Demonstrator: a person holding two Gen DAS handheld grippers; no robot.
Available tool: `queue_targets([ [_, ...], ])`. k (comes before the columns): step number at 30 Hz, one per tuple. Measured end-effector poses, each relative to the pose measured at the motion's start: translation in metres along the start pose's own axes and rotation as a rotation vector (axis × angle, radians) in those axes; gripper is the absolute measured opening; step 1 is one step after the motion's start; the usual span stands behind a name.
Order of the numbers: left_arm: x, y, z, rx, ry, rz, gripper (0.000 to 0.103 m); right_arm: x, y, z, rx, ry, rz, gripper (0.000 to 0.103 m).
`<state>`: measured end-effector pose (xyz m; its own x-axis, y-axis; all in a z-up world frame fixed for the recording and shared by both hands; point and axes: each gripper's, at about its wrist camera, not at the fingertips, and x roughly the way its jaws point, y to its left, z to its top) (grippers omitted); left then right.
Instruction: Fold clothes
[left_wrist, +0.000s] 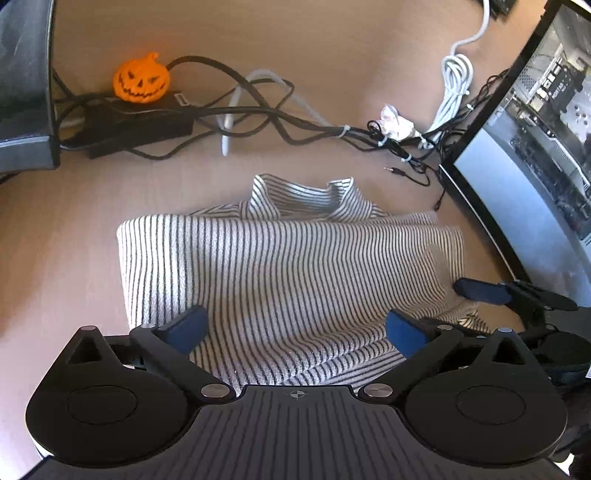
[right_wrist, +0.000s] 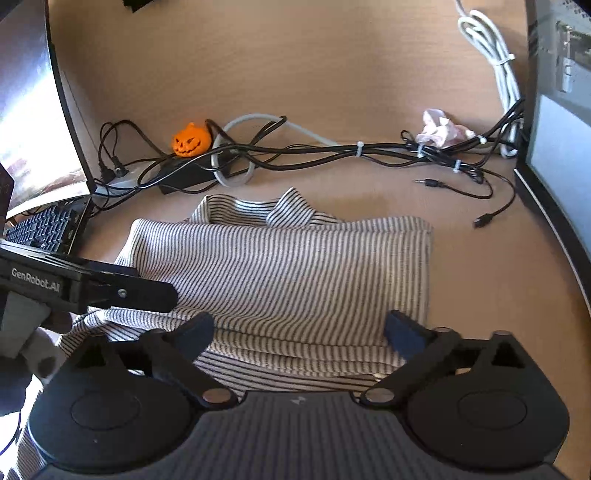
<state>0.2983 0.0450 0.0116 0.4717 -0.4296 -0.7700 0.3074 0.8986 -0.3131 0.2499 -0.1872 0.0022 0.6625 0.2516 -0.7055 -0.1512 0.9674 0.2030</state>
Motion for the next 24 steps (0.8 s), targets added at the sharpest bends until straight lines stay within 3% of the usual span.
queue_targets([
  [5,0.0,-0.001,-0.001,0.008,-0.008,0.015,0.103,0.007,0.009,0.0,-0.045,0.014,-0.046,0.103],
  [13,0.003,0.003,0.009,-0.071,0.033,0.014,0.103,0.014,0.022,0.0,-0.132,0.041,-0.098,0.103],
  [18,0.003,0.003,0.006,-0.089,0.0,0.024,0.103,0.005,0.017,-0.001,-0.093,-0.025,-0.09,0.103],
  [21,0.003,-0.003,0.002,-0.054,-0.009,0.042,0.103,-0.009,0.014,0.002,-0.066,-0.088,-0.161,0.103],
  [24,0.004,-0.007,0.0,-0.036,-0.022,0.064,0.103,-0.011,0.01,0.004,-0.111,-0.103,-0.304,0.103],
])
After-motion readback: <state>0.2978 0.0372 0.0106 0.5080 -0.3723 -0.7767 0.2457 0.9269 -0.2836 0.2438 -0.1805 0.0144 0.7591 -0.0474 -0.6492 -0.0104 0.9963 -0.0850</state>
